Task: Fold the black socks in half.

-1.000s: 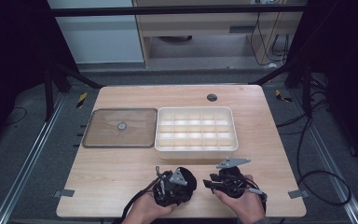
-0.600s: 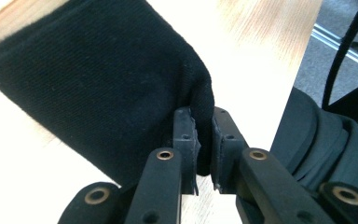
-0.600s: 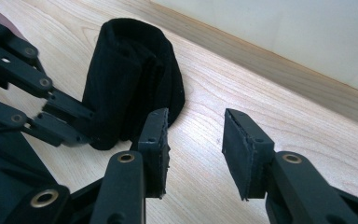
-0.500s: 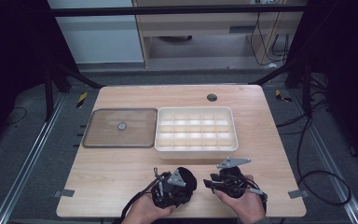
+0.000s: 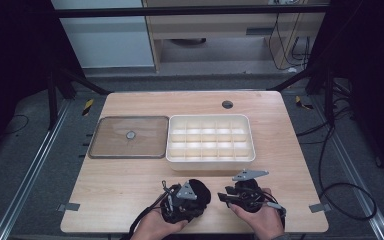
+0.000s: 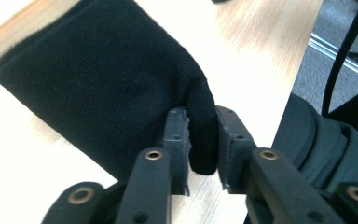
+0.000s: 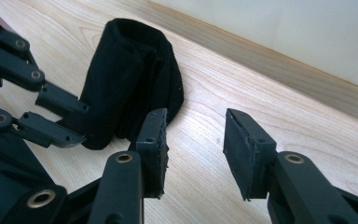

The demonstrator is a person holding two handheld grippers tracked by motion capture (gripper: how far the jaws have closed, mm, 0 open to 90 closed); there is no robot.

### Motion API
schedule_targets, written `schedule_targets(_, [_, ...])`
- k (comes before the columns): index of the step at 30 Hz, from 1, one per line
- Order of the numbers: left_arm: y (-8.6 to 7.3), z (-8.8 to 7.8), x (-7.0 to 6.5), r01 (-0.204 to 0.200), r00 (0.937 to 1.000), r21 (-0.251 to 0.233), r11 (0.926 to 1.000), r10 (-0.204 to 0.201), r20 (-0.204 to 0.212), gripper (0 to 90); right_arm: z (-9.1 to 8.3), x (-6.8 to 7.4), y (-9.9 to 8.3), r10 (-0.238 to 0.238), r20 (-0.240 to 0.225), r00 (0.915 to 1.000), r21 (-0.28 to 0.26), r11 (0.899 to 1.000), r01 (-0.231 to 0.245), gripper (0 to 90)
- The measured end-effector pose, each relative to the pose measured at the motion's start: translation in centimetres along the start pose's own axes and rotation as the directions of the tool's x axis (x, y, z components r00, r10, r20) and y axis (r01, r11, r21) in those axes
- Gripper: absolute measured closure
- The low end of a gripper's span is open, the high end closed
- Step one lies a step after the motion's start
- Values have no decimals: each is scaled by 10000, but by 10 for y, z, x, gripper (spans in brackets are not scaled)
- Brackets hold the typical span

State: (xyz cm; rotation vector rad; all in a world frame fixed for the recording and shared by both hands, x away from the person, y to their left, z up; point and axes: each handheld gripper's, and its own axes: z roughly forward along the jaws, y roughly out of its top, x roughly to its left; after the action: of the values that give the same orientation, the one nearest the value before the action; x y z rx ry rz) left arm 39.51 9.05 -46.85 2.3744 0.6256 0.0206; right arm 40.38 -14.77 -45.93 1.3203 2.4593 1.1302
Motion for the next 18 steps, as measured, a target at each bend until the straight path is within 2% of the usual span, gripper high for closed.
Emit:
schedule_targets(6, [0, -5, -1, 39, 9996, -213, 9998, -45, -278, 616, 3, 2, 1, 33, -20, 10000, 19, 10000, -32, 571])
schedule_targets(11, [-1, -8, -5, -102, 9989, -401, 9991, 83, -472, 538, 0, 3, 2, 62, -5, 10000, -17, 10000, -62, 548])
schedule_targets(15, [0, -9, -5, -134, 9990, -507, 9986, 112, -434, 496, 1, 2, 1, 76, 61, 10000, -14, 10000, -76, 517])
schedule_targets(18, [0, -8, -4, -145, 9988, -579, 9982, 117, -473, 493, 2, 2, 1, 235, -82, 9997, -164, 9996, -236, 510])
